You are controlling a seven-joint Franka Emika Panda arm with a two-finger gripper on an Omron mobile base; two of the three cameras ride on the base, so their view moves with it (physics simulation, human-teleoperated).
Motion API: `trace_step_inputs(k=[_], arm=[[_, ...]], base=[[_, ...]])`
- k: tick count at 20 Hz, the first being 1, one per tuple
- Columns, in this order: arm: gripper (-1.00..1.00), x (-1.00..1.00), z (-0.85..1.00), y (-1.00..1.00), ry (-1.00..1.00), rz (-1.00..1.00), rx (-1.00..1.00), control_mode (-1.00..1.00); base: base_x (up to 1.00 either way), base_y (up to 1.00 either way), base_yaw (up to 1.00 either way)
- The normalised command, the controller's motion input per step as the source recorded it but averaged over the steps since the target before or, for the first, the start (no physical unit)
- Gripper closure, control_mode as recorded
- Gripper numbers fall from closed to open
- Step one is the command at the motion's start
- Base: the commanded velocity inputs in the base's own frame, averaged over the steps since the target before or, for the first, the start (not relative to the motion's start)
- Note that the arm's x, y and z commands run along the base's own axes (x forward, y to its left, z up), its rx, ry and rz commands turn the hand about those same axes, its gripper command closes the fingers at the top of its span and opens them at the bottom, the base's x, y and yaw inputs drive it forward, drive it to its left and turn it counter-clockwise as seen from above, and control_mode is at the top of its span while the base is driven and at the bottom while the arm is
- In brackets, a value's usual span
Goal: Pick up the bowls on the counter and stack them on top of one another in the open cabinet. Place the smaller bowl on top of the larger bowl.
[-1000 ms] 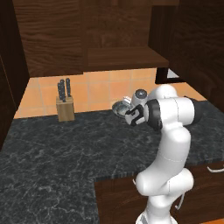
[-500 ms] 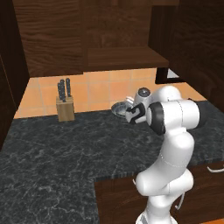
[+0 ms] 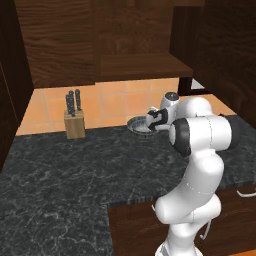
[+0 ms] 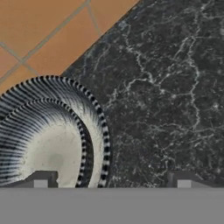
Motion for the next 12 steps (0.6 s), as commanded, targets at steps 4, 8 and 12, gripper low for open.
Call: trace_step_inputs(k=[4,8,12], arm=[[-1.00,0.00,-0.22,0.00,0.06,0.00,0.05,-1.00],[-1.00,0.18,-0.33,0.02,0.02,0.00,0.08,-1.00],[-1.00,0.22,-0.29,0.11,0.00,0.00,0.00,-1.00]], base=[[0.00,0.00,0.00],[0.00,0.00,0.00],[0.00,0.00,0.00]])
